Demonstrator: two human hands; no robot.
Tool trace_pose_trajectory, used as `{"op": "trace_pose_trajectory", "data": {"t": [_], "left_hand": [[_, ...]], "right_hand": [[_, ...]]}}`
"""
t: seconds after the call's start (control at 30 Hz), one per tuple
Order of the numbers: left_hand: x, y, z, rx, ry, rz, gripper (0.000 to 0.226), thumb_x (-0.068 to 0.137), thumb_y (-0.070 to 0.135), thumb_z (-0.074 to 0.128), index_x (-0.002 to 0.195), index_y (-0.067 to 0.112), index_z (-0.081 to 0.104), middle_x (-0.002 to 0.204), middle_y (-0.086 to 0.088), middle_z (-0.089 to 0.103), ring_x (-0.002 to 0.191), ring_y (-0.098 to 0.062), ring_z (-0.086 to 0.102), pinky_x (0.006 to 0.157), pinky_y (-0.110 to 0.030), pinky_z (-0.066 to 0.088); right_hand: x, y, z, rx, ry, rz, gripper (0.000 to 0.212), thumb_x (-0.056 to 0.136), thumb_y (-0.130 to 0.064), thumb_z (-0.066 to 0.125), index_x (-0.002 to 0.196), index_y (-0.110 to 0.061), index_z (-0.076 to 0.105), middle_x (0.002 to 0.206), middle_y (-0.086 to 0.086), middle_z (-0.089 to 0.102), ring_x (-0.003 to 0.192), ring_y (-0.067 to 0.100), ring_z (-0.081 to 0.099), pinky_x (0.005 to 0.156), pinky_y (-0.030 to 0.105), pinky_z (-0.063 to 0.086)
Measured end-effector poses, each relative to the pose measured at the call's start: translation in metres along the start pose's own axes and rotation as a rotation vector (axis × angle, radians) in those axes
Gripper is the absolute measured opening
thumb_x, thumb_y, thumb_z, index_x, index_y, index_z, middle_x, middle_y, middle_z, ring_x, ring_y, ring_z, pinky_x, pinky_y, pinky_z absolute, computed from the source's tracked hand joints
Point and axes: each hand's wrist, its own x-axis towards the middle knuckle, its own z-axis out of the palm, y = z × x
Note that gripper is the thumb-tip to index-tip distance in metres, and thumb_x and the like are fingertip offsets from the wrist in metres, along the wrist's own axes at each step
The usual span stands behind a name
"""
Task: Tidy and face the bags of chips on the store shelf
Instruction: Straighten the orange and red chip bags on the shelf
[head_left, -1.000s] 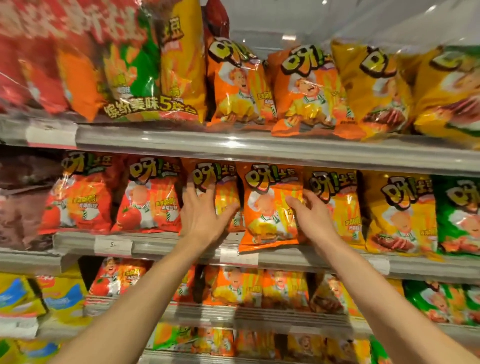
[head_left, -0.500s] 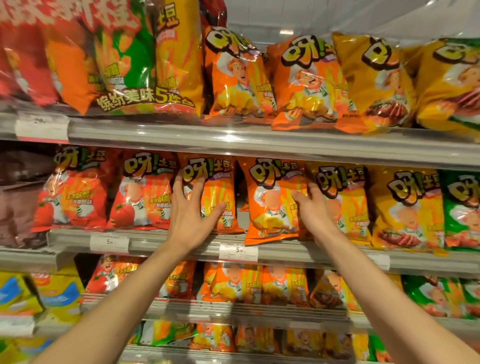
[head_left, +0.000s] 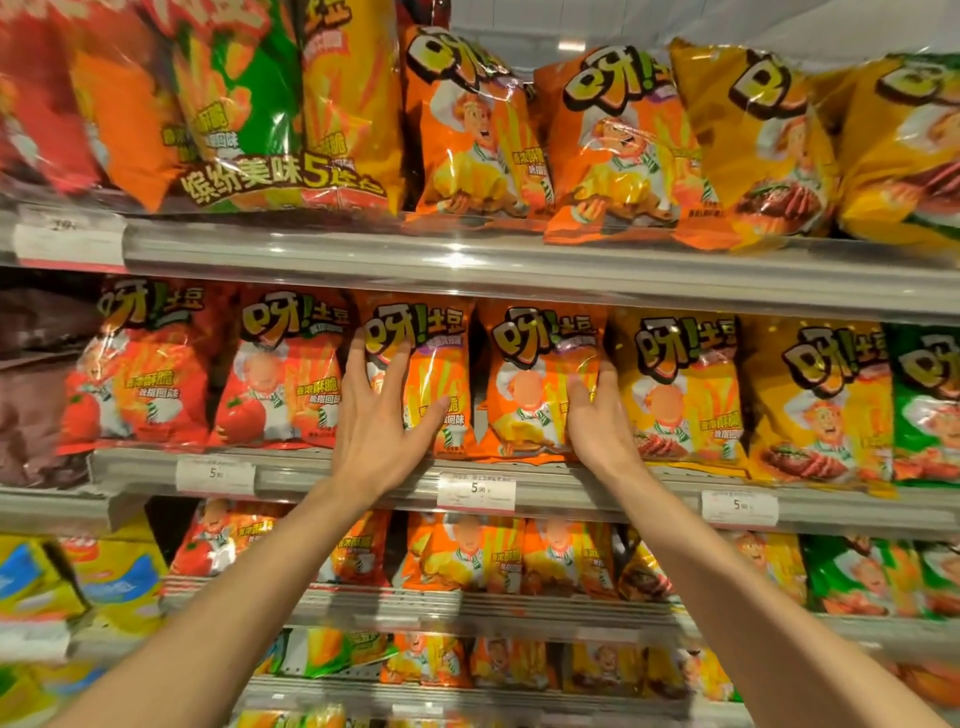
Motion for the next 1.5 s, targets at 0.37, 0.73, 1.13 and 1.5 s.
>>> {"op": "trace_pose_trajectory", "data": {"t": [0.37,0.73,1.13,1.5], "left_hand": [[0.005,-0.001,0.005,0.289,0.054,0.129,0.074,0.096,0.069,0.032,0.156,0.028,0.019,0.166,-0.015,0.000,0.153,-0.031,-0.007,0.121,-0.051,0.010],[0.006,0.001,0.005,0.379,0.029,0.199,0.071,0.099,0.065,0.024,0.157,0.025,0.021,0.164,-0.017,0.015,0.153,-0.035,-0.003,0.122,-0.053,0.008],[0.020,-0.004,0.007,0.444,0.005,0.356,0.064,0.103,0.058,0.021,0.159,0.031,0.008,0.161,-0.028,0.014,0.152,-0.039,0.006,0.122,-0.054,0.008],[0.026,-0.008,0.016,0.426,0.004,0.282,0.067,0.101,0.064,0.018,0.159,0.031,0.010,0.165,-0.022,0.001,0.153,-0.032,-0.005,0.122,-0.054,0.006]], "right_hand": [[-0.006,0.003,-0.003,-0.318,-0.024,-0.287,0.074,0.101,-0.053,0.042,0.159,-0.018,0.010,0.155,0.015,0.032,0.138,0.033,0.043,0.105,0.038,0.040],[-0.012,0.011,0.004,-0.455,0.057,-0.304,0.073,0.102,-0.056,0.036,0.160,-0.021,0.009,0.163,0.016,0.010,0.151,0.037,0.021,0.116,0.045,0.032],[-0.005,0.006,0.025,-0.897,0.121,-0.591,0.067,0.104,-0.058,0.025,0.156,-0.016,0.030,0.157,0.017,0.039,0.148,0.038,0.029,0.123,0.053,0.017],[-0.002,0.006,0.036,-0.893,0.148,-0.523,0.074,0.100,-0.067,0.020,0.157,-0.020,0.027,0.164,0.014,0.026,0.155,0.033,0.014,0.124,0.057,0.008]]}}
